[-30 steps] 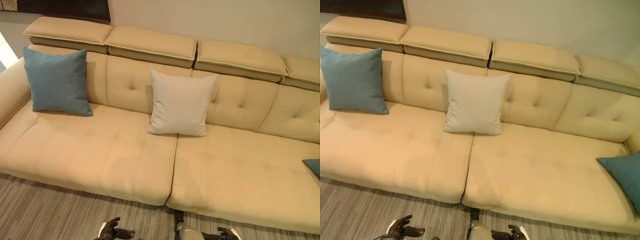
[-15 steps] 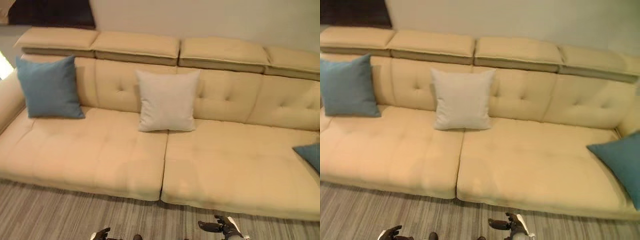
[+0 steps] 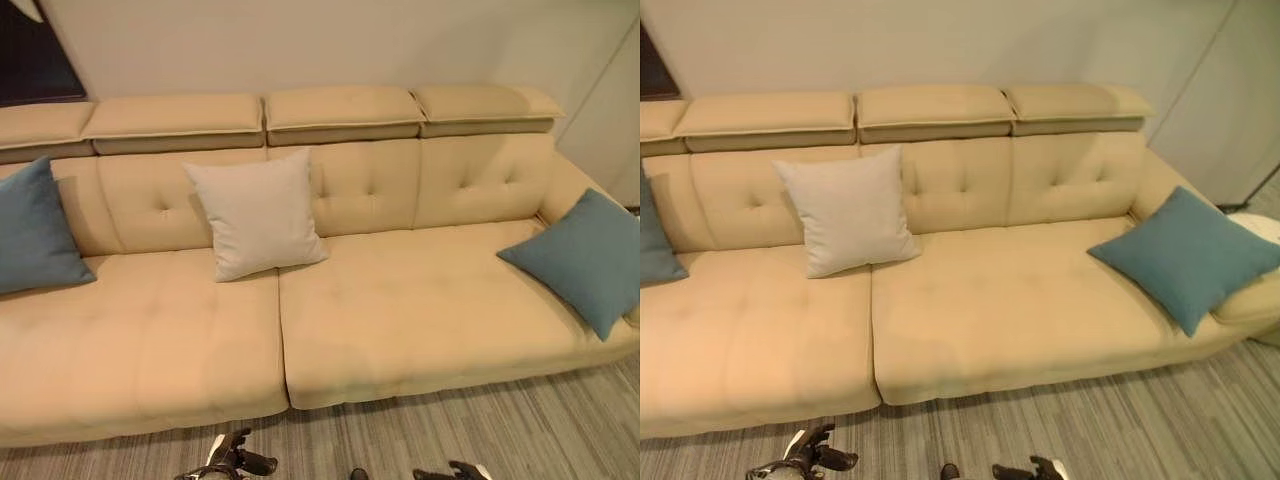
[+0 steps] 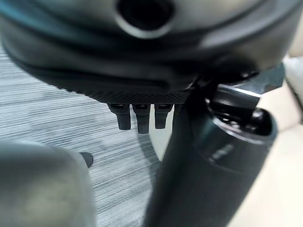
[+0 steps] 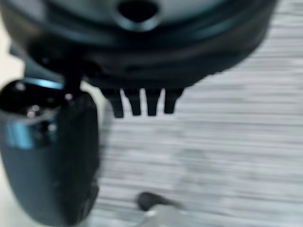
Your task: Pick up all the scattered cushions and arrange them neatly on the sofa.
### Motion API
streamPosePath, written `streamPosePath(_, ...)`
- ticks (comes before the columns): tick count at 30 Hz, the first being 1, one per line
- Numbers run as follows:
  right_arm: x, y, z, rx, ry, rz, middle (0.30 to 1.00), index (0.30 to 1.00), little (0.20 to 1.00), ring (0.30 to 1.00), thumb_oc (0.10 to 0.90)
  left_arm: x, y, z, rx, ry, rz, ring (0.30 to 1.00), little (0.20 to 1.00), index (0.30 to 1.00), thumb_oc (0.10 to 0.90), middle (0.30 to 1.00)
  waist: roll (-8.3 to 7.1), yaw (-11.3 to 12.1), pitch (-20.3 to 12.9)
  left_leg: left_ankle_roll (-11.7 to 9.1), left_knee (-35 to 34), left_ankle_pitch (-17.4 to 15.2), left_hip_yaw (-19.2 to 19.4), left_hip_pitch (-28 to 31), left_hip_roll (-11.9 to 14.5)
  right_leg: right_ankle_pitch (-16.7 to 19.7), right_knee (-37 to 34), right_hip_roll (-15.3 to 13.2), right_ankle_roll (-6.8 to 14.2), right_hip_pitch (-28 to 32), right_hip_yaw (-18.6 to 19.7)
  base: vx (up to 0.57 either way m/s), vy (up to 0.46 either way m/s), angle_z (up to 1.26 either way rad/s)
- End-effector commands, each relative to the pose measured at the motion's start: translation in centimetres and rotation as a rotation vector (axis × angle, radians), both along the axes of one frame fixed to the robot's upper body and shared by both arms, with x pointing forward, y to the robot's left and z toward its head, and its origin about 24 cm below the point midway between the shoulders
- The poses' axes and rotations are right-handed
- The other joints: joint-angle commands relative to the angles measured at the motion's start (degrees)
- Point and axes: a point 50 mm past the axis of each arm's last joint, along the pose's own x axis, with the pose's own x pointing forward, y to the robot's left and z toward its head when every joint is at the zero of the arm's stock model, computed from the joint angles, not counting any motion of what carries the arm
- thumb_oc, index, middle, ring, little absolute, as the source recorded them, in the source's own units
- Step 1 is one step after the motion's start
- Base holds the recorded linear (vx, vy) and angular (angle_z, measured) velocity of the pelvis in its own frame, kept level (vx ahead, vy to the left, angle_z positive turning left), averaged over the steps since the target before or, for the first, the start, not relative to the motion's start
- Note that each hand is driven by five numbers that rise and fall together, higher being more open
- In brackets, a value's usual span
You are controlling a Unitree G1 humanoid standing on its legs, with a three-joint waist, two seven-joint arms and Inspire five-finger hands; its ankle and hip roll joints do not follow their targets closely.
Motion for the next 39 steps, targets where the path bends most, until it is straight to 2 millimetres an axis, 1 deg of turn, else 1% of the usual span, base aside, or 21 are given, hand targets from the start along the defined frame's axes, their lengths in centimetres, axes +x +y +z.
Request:
streamPosePath(1, 1.0, 0.2, 0.2, -0.021, -0.028, 0.003, 0.900, 0.900, 0.900, 0.900, 0.800, 0.5, 1.0, 0.3, 0.050, -0.028, -0.020, 0.900, 0.900, 0.900, 0.800, 0.900, -1.05, 1.1, 1.1, 1.7, 1.6, -2.4, 1.5, -1.5, -1.1, -2.5, -2.7, 3.4, 5.2, 4.7, -2.3, 0.10, 0.131, -1.42)
streamPosePath(7, 1.4, 0.5, 0.1, -0.017, -0.023, -0.006, 0.900, 0.900, 0.900, 0.900, 0.800, 0.8, 0.9, 0.4, 0.094, -0.023, -0.086, 0.900, 0.900, 0.900, 0.800, 0.900, -0.30, 0.8, 0.7, 3.0, -2.4, -1.2, 6.5, 0.8, 0.1, -1.4, 0.2, 2.4, 7.5, 1.3, -1.0, 0.02, 0.133, -0.93)
streamPosePath(9, 1.9, 1.0, 0.2, -0.015, -0.034, 0.030, 0.900, 0.900, 0.900, 0.900, 0.800, 0.9, 1.4, 0.5, 0.114, -0.028, -0.091, 0.900, 0.900, 0.900, 0.800, 0.900, -0.01, 0.4, 1.5, 3.6, -3.7, -0.9, 8.8, 2.2, 0.7, -1.0, 4.0, 1.8, 8.4, -0.9, -3.1, -0.01, 0.073, -0.72)
streamPosePath(10, 2.1, 1.2, 0.2, -0.016, -0.039, 0.043, 0.900, 0.900, 0.900, 0.900, 0.800, 1.0, 1.6, 0.6, 0.121, -0.031, -0.091, 0.900, 0.900, 0.900, 0.800, 0.900, 0.14, 0.5, 1.8, 3.7, -3.7, -1.1, 9.8, 2.6, 0.8, -1.0, 4.8, 1.2, 8.5, -1.5, -5.2, -0.02, 0.051, -0.77)
streamPosePath(12, 2.3, 1.1, 0.3, -0.025, -0.048, 0.060, 0.900, 0.900, 0.900, 0.900, 0.800, 0.9, 2.1, 0.6, 0.124, -0.033, -0.073, 0.900, 0.900, 0.900, 0.800, 0.900, 0.91, 1.5, 2.3, 3.6, -4.1, -1.4, 12.4, 3.5, 1.6, -1.6, 5.3, -1.9, 7.5, -1.7, -15.3, -0.02, 0.024, -1.01)
streamPosePath(13, 2.3, 1.1, 0.3, -0.025, -0.047, 0.060, 0.900, 0.900, 0.900, 0.900, 0.800, 0.9, 2.0, 0.6, 0.124, -0.033, -0.073, 0.900, 0.900, 0.900, 0.800, 0.900, 0.93, 1.4, 2.3, 3.6, -4.1, -1.4, 12.2, 3.6, 1.6, -1.7, 5.4, -1.9, 7.5, -1.6, -15.4, -0.03, 0.007, -0.81)
streamPosePath(15, 2.2, 1.2, 0.3, -0.028, -0.049, 0.087, 0.900, 0.900, 0.900, 0.900, 0.800, 0.5, 2.9, 0.7, 0.132, -0.027, -0.041, 0.900, 0.900, 0.900, 0.800, 0.900, 1.65, 2.0, 2.6, 3.6, -4.1, -1.9, 16.0, 5.0, 2.7, -3.1, 7.2, -4.0, 6.4, -0.8, -24.9, -0.05, -0.017, -0.42)
streamPosePath(17, 2.1, 1.0, 0.3, -0.034, -0.046, 0.090, 0.900, 0.900, 0.900, 0.900, 0.800, 0.5, 3.5, 0.8, 0.143, -0.028, -0.029, 0.900, 0.900, 0.900, 0.800, 0.900, 1.23, 2.0, 2.0, 3.5, -4.2, -2.3, 18.3, 5.7, 2.7, -3.6, 4.7, -3.9, 6.5, 1.7, -26.6, -0.03, -0.068, -0.85)
streamPosePath(23, 2.1, 0.7, 0.4, -0.034, -0.053, 0.075, 0.900, 0.900, 0.900, 0.900, 0.800, 0.5, 3.5, 0.8, 0.137, -0.028, -0.024, 0.900, 0.900, 0.900, 0.800, 0.900, 1.22, 0.8, 0.8, 3.1, -2.0, -3.4, 19.9, 6.6, 3.4, -4.1, 3.6, -2.1, 5.8, 2.7, -22.1, 0.02, -0.103, -0.51)
streamPosePath(26, 1.2, 0.1, 0.3, -0.036, -0.040, 0.023, 0.900, 0.900, 0.900, 0.900, 0.800, 1.1, 2.5, 0.9, 0.102, -0.049, -0.035, 0.900, 0.900, 0.900, 0.800, 0.900, 0.74, -0.1, 0.9, 2.1, 7.6, -5.4, 20.5, 4.9, 5.7, -5.6, 2.4, -0.4, 4.1, 5.0, -18.9, 0.00, -0.194, -0.45)
streamPosePath(28, 1.1, 0.0, 0.3, -0.036, -0.038, 0.010, 0.900, 0.900, 0.900, 0.900, 0.800, 1.4, 2.2, 1.0, 0.091, -0.059, -0.032, 0.900, 0.900, 0.900, 0.800, 0.900, 0.40, -0.2, 1.3, 1.6, 12.8, -4.9, 20.9, 3.0, 7.1, -5.9, 2.5, 0.0, 3.3, 5.5, -18.3, -0.02, -0.154, -0.33)
streamPosePath(29, 1.1, -0.4, 0.5, -0.051, -0.040, 0.001, 0.900, 0.900, 0.900, 0.900, 0.800, 1.8, 1.6, 1.1, 0.070, -0.080, -0.031, 0.900, 0.900, 0.900, 0.800, 0.900, 0.21, 0.2, 2.4, 1.4, 19.9, -2.5, 19.4, 0.5, 7.9, -6.2, 2.8, 1.1, 2.0, 6.1, -16.3, -0.04, -0.120, -0.37)
streamPosePath(30, 1.1, -0.6, 0.5, -0.059, -0.036, 0.003, 0.900, 0.900, 0.900, 0.900, 0.800, 1.9, 1.3, 1.1, 0.066, -0.083, -0.036, 0.900, 0.900, 0.900, 0.800, 0.900, 0.16, 0.6, 2.8, 1.5, 21.8, -1.6, 17.5, -0.8, 7.2, -6.2, 2.6, 1.5, 1.6, 6.3, -15.1, -0.04, -0.121, -0.49)
streamPosePath(31, 1.1, -0.6, 0.5, -0.059, -0.036, 0.003, 0.900, 0.900, 0.900, 0.900, 0.800, 1.9, 1.3, 1.1, 0.066, -0.084, -0.036, 0.900, 0.900, 0.900, 0.800, 0.900, 0.07, 0.6, 2.7, 1.5, 21.6, -1.4, 17.5, -1.0, 7.1, -6.1, 2.6, 1.5, 1.6, 6.1, -15.1, 0.02, -0.049, -0.84)
streamPosePath(32, 0.9, -0.9, 0.5, -0.066, -0.026, 0.008, 0.900, 0.900, 0.900, 0.900, 0.800, 1.7, 0.9, 0.9, 0.057, -0.077, -0.053, 0.900, 0.900, 0.900, 0.800, 0.900, 0.12, 1.4, 3.0, 1.9, 21.3, -2.4, 13.3, -2.6, 4.2, -5.9, 2.1, 2.0, 1.8, 6.7, -12.6, 0.04, -0.021, -0.88)
streamPosePath(33, 0.9, -0.8, 0.5, -0.065, -0.026, 0.008, 0.900, 0.900, 0.900, 0.900, 0.800, 1.7, 0.9, 0.9, 0.057, -0.077, -0.053, 0.900, 0.900, 0.900, 0.800, 0.900, 0.02, 1.4, 2.9, 1.9, 21.0, -2.1, 13.3, -2.7, 4.1, -5.8, 2.1, 1.9, 1.8, 6.5, -12.6, 0.14, -0.032, -1.10)
streamPosePath(34, 0.7, -1.1, 0.5, -0.071, -0.017, 0.010, 0.900, 0.900, 0.900, 0.900, 0.800, 1.6, 0.6, 0.8, 0.057, -0.071, -0.066, 0.900, 0.900, 0.900, 0.800, 0.900, -0.05, 1.8, 2.7, 2.0, 16.5, -3.6, 10.4, -4.1, 1.6, -5.7, 1.0, 2.3, 2.4, 7.1, -10.3, 0.11, -0.013, -0.82)
streamPosePath(35, 0.7, -1.1, 0.5, -0.071, -0.017, 0.010, 0.900, 0.900, 0.900, 0.900, 0.800, 1.6, 0.6, 0.8, 0.057, -0.071, -0.066, 0.900, 0.900, 0.900, 0.800, 0.900, -0.08, 1.9, 2.8, 2.0, 16.5, -3.6, 10.5, -3.9, 1.5, -5.7, 0.9, 2.2, 2.4, 7.2, -10.3, 0.17, -0.020, -0.71)
streamPosePath(36, 0.5, -1.3, 0.5, -0.076, -0.011, 0.009, 0.900, 0.900, 0.900, 0.900, 0.800, 1.8, 0.5, 0.9, 0.058, -0.073, -0.071, 0.900, 0.900, 0.900, 0.800, 0.900, 0.23, 1.8, 2.7, 1.9, 13.8, -3.0, 9.8, -4.2, 1.1, -5.7, 0.4, 2.7, 2.5, 7.4, -9.8, 0.16, -0.010, -0.59)
streamPosePath(37, 0.2, -1.6, 0.6, -0.089, 0.005, 0.013, 0.900, 0.900, 0.900, 0.900, 0.800, 1.9, 0.5, 0.9, 0.064, -0.073, -0.080, 0.900, 0.900, 0.900, 0.800, 0.900, 0.88, 2.1, 2.9, 1.4, 8.9, 0.1, 9.2, -5.5, 0.0, -5.6, -1.0, 3.8, 2.6, 8.5, -9.0, 0.16, -0.011, -0.51)
streamPosePath(39, 0.1, -1.7, 0.6, -0.093, 0.012, 0.014, 0.900, 0.900, 0.900, 0.900, 0.800, 2.0, 0.5, 0.9, 0.063, -0.072, -0.083, 0.900, 0.900, 0.900, 0.800, 0.900, 1.17, 2.4, 3.1, 1.2, 6.6, 1.7, 8.8, -6.0, -0.8, -5.7, -1.8, 4.5, 2.6, 9.4, -8.4, 0.15, -0.012, -0.31)
